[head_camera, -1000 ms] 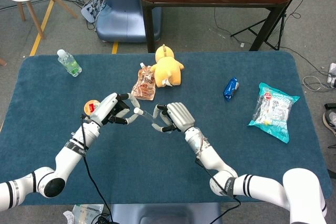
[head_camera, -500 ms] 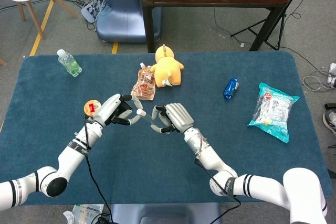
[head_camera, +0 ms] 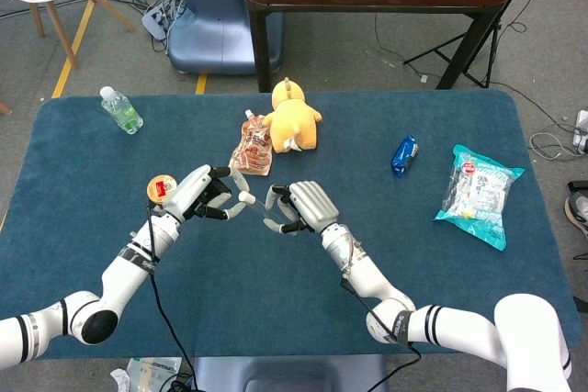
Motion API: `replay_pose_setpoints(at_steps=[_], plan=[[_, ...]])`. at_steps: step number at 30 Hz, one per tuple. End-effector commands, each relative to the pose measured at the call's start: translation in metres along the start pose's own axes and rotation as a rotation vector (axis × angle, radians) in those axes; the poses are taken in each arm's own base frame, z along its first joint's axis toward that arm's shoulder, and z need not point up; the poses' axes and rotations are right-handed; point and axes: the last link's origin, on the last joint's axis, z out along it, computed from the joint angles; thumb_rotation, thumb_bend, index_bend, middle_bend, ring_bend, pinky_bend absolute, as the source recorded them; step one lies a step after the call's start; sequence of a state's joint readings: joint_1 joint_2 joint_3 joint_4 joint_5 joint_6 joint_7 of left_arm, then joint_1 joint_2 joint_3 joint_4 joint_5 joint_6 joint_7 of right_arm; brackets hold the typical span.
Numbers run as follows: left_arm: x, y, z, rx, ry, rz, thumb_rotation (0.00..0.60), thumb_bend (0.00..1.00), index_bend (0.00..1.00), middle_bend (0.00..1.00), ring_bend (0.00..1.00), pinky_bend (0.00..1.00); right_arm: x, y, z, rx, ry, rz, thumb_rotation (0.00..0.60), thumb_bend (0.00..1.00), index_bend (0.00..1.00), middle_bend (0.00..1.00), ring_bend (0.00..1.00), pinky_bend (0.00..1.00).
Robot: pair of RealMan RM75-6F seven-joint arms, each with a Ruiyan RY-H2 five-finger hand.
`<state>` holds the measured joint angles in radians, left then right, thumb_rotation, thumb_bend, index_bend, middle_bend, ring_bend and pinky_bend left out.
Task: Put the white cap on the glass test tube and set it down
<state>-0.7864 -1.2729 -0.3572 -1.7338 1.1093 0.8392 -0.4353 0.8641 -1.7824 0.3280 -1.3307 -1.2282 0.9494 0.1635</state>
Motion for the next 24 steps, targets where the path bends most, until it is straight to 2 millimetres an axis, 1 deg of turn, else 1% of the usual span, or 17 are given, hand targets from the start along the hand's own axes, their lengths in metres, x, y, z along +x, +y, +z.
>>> replay_pose_setpoints(at_steps=[1, 11, 24], plan=[[0.0001, -0.0004, 0.0, 0.001, -0.001, 0.0, 0.6, 0.32, 0.54, 1.0, 1.0, 1.0, -0.0001, -0.0002, -0.0001, 0.001, 0.0, 0.0, 0.6, 0.65, 0.65, 0.88, 1.0, 1.0], [0.0008, -0.0015, -0.0002, 0.002, 0.0, -0.005, 0.6, 0.32, 0.54, 1.0, 1.0, 1.0, 0.0005, 0.0011, -0.0001, -0.004, 0.002, 0.004, 0.6, 0.65, 0.65, 0.88, 1.0, 1.0], [-0.0033, -0.0031, 0.0005, 0.012, -0.018, -0.002, 0.6, 0.32, 0.53, 1.0, 1.0, 1.0, 0.0005, -0.0012, 0.0014, -0.001, 0.0, 0.008, 0.6, 0.65, 0.65, 0.88, 1.0, 1.0]])
